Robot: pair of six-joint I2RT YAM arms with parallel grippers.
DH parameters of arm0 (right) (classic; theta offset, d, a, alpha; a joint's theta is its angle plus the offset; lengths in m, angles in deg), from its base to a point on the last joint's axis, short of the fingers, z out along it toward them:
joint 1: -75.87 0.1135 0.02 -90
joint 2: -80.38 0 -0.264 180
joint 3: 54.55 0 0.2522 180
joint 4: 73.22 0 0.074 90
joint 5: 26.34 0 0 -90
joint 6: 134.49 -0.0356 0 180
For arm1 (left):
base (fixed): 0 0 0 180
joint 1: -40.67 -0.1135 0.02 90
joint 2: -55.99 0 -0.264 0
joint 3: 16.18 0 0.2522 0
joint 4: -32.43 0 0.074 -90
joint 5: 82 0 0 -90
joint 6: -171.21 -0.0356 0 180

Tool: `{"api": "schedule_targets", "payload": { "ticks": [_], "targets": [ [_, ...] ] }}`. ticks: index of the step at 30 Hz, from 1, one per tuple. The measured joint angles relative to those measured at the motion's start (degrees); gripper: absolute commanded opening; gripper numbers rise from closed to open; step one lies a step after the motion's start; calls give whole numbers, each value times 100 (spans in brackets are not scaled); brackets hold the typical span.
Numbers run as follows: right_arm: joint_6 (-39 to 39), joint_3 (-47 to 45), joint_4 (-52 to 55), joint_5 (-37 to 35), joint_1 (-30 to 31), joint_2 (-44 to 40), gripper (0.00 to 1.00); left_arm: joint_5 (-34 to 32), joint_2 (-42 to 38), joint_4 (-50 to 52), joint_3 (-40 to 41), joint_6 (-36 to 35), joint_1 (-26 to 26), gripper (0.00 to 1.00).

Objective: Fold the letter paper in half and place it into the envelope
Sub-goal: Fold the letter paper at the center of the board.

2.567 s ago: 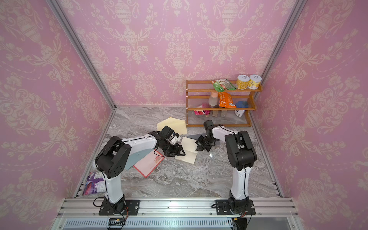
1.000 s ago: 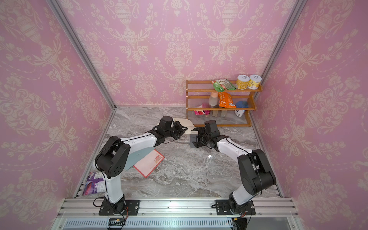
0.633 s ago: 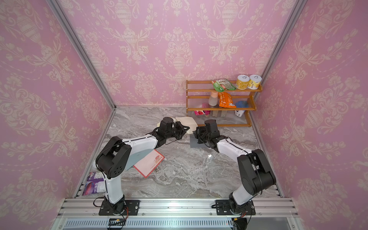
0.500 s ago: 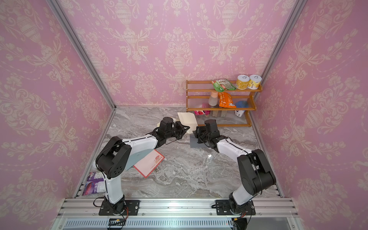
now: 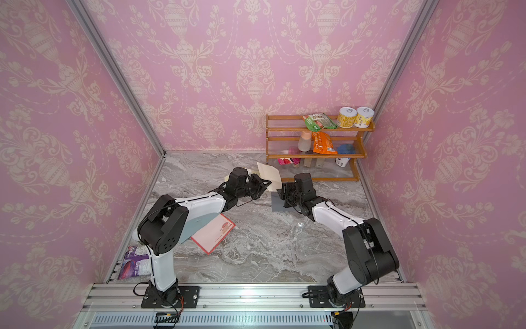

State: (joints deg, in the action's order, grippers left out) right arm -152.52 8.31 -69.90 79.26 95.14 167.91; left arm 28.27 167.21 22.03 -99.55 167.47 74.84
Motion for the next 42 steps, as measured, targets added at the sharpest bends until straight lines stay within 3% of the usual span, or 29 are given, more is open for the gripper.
{"api": "schedule_targets", "payload": {
  "ticks": [14, 18, 25, 29, 35, 42],
  "targets": [
    [170, -136, 308, 155, -26, -407, 0, 103, 264, 153, -227, -306, -31, 10],
    [195, -216, 378, 177, -55, -544, 0, 129, 358, 170, -227, -354, -35, 0],
    [304, -297, 509, 243, -105, -656, 0, 275, 372, 225, -313, -476, -35, 0],
    [367, -297, 586, 260, -131, -791, 0, 391, 372, 306, -417, -581, -42, 7],
    [485, -289, 656, 304, -166, -872, 0, 557, 387, 413, -538, -682, -186, 0],
    [562, -284, 673, 302, -166, -872, 0, 730, 472, 476, -678, -743, -225, 0]
  ]
}}
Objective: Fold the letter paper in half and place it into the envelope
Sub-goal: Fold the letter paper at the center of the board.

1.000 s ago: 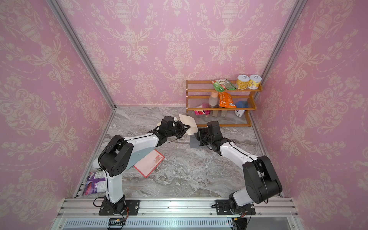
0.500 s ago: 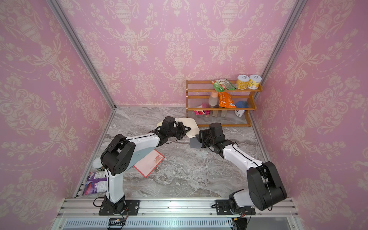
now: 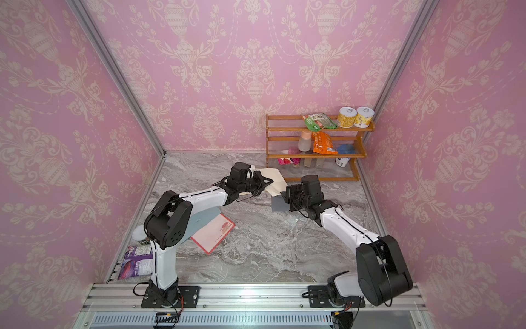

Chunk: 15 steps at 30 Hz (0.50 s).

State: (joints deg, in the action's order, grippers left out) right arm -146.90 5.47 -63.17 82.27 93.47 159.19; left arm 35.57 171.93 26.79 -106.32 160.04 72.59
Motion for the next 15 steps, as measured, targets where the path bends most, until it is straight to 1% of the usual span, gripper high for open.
{"api": "schedule_targets", "payload": {
  "ticks": [2, 4, 7, 9, 11, 15],
  "targets": [
    [44, 7, 11, 2, 0, 0, 0, 66, 4, 20, 0, -11, -26, 5],
    [66, 28, 24, -2, 4, 0, 0, 120, 4, 26, 0, -17, -57, 6],
    [85, 39, 127, 22, 4, -22, 0, 127, 24, 35, -13, -37, -199, 4],
    [107, 68, 59, 37, 13, -22, 0, 291, 44, 72, -35, -39, -280, 5],
    [118, 74, 63, 37, 13, -31, 0, 334, 68, 87, -83, -61, -284, 0],
    [160, 76, 85, 39, 11, -31, 0, 369, 85, 107, -118, -103, -289, 0]
  ]
}}
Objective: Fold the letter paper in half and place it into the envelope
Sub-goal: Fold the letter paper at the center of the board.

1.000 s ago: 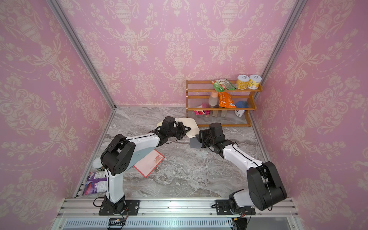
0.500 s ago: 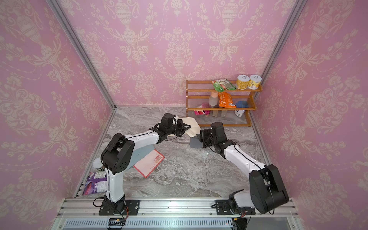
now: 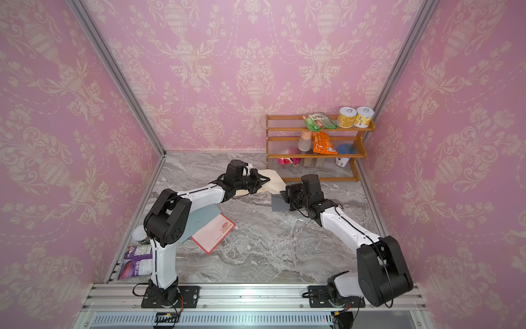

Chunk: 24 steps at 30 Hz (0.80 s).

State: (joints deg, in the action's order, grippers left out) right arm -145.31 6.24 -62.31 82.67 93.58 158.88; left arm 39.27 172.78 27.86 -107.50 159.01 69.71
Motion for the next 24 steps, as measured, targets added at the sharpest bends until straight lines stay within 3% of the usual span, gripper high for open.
{"api": "schedule_targets", "payload": {
  "ticks": [3, 5, 8, 11, 14, 20, 22, 24],
  "targets": [
    [33, 17, 24, 0, 0, 0, 0, 2, 0, 24, 0, -35, -4, 12],
    [39, 28, 131, 55, 0, -13, 0, -149, 15, 26, -2, -61, -87, 14],
    [44, 31, 269, 92, 0, -13, 0, -348, 85, 28, -15, -66, -420, 14],
    [57, 33, 330, 98, 0, -11, 0, -468, 155, 50, -37, -72, -686, 5],
    [59, 44, 348, 107, 2, -11, 0, -487, 205, 72, -57, -111, -737, 0],
    [79, 81, 361, 109, 4, -11, 0, -479, 214, 59, -57, -131, -658, 1],
    [81, 81, 363, 105, 4, -11, 0, -476, 214, 74, -55, -181, -658, 21],
    [81, 81, 363, 90, 4, -11, 0, -472, 212, 107, -50, -212, -658, 57]
  ]
}}
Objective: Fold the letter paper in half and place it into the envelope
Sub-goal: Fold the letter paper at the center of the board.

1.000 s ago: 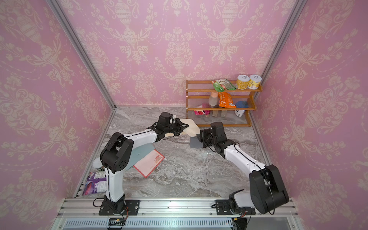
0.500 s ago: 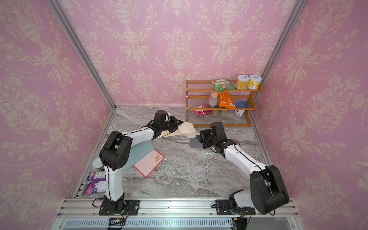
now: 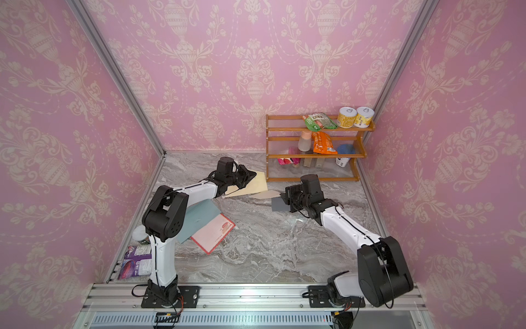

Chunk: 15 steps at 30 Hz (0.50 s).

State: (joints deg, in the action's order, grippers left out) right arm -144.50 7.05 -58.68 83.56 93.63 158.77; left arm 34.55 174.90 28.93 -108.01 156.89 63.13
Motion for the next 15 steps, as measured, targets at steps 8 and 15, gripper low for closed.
{"api": "schedule_targets", "payload": {
  "ticks": [8, 15],
  "targets": [
    [138, 258, -2, -44, -44, 168, 0, 7, -450, 1266, 7, -96, 13, 95],
    [282, 549, -96, -168, -52, 389, 0, 13, -960, 2404, 9, -170, 50, 99]
  ]
}}
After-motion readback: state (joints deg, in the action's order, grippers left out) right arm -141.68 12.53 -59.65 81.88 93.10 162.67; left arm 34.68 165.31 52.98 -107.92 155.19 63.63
